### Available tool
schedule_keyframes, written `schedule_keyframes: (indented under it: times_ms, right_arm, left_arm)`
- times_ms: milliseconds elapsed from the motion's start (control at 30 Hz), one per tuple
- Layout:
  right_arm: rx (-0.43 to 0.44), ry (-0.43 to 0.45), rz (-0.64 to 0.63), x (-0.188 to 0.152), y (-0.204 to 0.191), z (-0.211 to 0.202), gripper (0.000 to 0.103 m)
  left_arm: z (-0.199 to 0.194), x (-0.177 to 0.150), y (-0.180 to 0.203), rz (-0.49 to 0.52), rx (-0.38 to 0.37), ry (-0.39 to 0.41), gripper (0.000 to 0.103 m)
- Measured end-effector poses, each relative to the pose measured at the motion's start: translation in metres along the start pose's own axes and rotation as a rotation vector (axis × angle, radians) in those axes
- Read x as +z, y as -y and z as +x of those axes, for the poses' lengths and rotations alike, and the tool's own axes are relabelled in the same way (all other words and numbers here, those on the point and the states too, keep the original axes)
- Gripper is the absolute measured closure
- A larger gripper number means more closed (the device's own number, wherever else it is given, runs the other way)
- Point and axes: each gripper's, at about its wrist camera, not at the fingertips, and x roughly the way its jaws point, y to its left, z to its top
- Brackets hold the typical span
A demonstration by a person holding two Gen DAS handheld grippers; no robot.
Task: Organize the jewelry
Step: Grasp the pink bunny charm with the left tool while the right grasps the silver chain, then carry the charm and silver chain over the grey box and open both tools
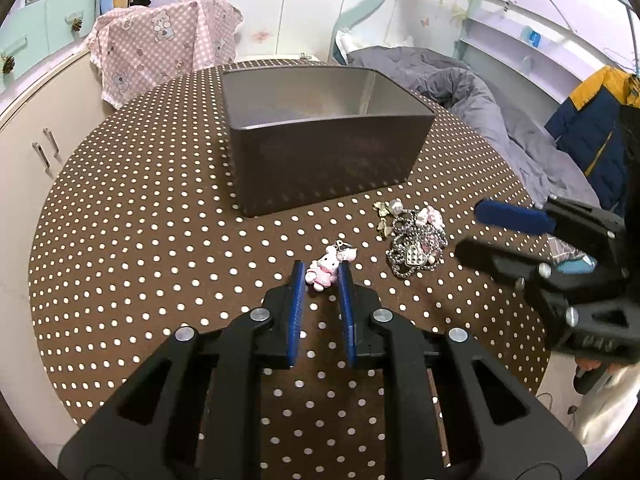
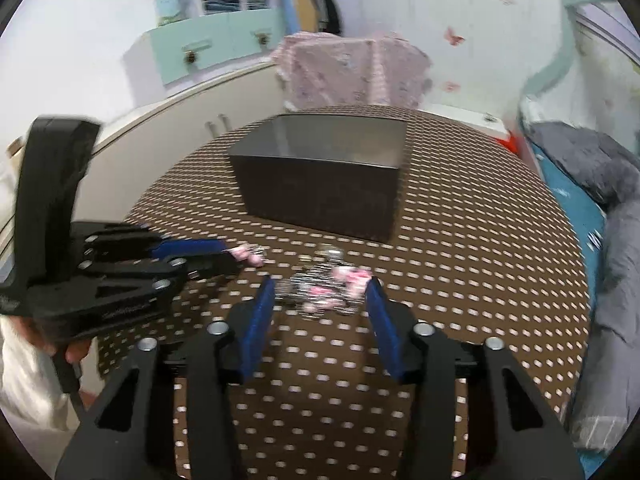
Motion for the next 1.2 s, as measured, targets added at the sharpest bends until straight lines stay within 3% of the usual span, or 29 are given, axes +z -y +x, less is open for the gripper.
schedule_keyframes:
  times_ms: [167,267,367,533,1200]
  right_arm:
    - [-0.019,-0.005,-0.152,0.001,-0.028,0.011,0.067]
    - [-0.040,-0.038,-0.200,0.000,-0.035,0.025,0.078]
    - [-0.068,-0.082,-0.201,-0.002,-0.032,0.040,0.087]
    - [-0.066,-0.093,-0.168,-0.002,-0.023,0.043,0.092]
    - [-0.071,0.021,-0.094,0.019,-0.009,0.000,0.092]
  left_arm:
    - [-0.002,-0.003,-0.005,-0.014,0.003,0.000,0.086]
    - [-0.004,-0.005,-0.007,-0.022,0.003,-0.001,0.086]
    - [-0.007,-0.008,-0.009,-0.026,0.004,0.005,0.086]
    - [-0.012,-0.009,-0.013,-0.034,0.002,0.018,0.086]
    - [-0.022,0.006,-0.017,-0.026,-0.002,0.061,0.086]
